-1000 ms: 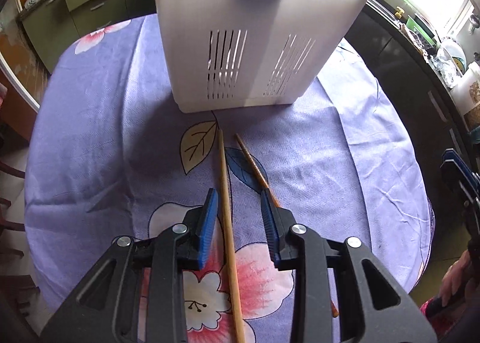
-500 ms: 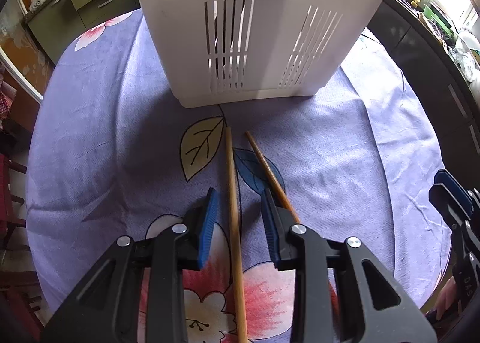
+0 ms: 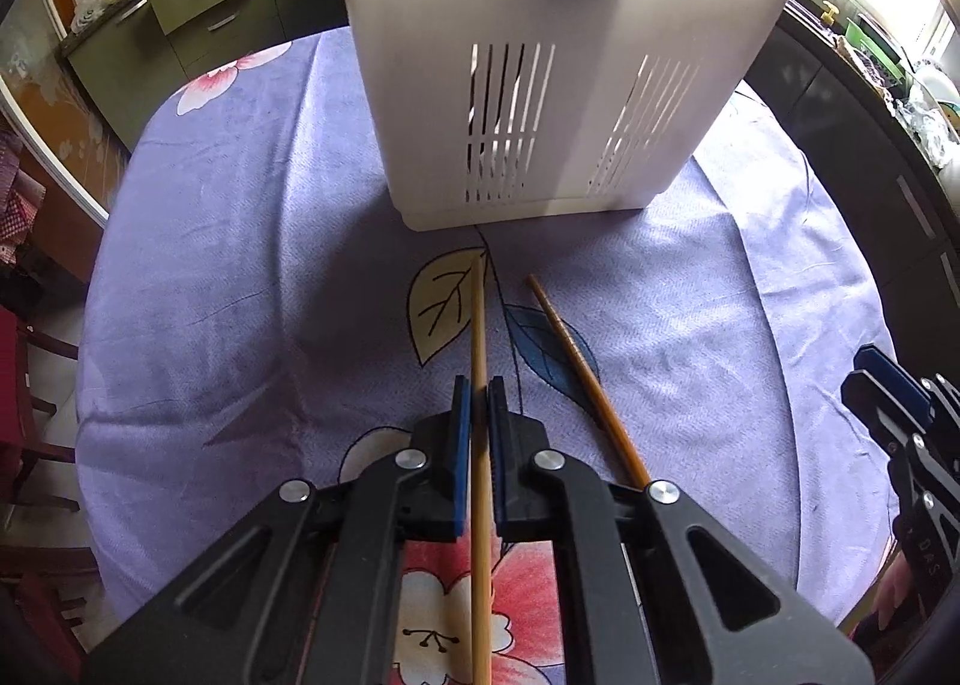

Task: Organize utensils
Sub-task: 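Grasp a chopstick with the left tool while the right tool grasps the last one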

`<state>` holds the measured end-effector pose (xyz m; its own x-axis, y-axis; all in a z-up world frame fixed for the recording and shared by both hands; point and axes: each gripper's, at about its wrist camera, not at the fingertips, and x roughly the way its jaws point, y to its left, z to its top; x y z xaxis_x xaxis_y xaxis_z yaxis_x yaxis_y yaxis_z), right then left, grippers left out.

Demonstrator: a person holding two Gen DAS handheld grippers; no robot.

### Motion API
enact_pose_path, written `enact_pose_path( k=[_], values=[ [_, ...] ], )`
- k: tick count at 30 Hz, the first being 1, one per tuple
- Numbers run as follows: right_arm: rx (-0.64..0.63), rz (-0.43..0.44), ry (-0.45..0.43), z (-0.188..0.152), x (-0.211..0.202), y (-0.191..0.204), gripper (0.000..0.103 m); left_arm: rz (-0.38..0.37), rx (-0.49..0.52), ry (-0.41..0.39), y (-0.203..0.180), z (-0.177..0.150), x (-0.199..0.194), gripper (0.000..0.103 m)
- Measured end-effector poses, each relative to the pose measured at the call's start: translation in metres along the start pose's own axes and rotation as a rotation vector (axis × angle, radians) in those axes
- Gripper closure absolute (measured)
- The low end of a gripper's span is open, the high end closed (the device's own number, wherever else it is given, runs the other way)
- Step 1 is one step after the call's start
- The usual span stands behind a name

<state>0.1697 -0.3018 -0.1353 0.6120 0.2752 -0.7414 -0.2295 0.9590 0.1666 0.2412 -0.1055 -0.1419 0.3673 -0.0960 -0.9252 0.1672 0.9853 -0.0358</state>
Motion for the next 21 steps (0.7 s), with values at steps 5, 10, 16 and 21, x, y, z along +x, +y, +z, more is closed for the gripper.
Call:
enact_pose_path(
  k=[5,10,16,21],
  values=[
    [-0.024,-0.001,0.019,0.002,0.009,0.008,0.073,-0.020,0.001,-0.066,0.006,-0.010,-0.032,0.097],
    [-0.073,0.023,0.049,0.010,0.024,0.029,0.073,-0.040,-0.002,-0.147,0.012,-0.021,-0.070,0.097],
    [-0.128,0.098,0.135,0.024,0.061,0.064,0.073,-0.050,0.009,-0.216,0.015,-0.033,-0.100,0.097],
    [-0.168,0.101,0.177,0.032,0.085,0.088,0.073,-0.062,0.007,-0.237,0.019,-0.038,-0.111,0.097]
  ],
)
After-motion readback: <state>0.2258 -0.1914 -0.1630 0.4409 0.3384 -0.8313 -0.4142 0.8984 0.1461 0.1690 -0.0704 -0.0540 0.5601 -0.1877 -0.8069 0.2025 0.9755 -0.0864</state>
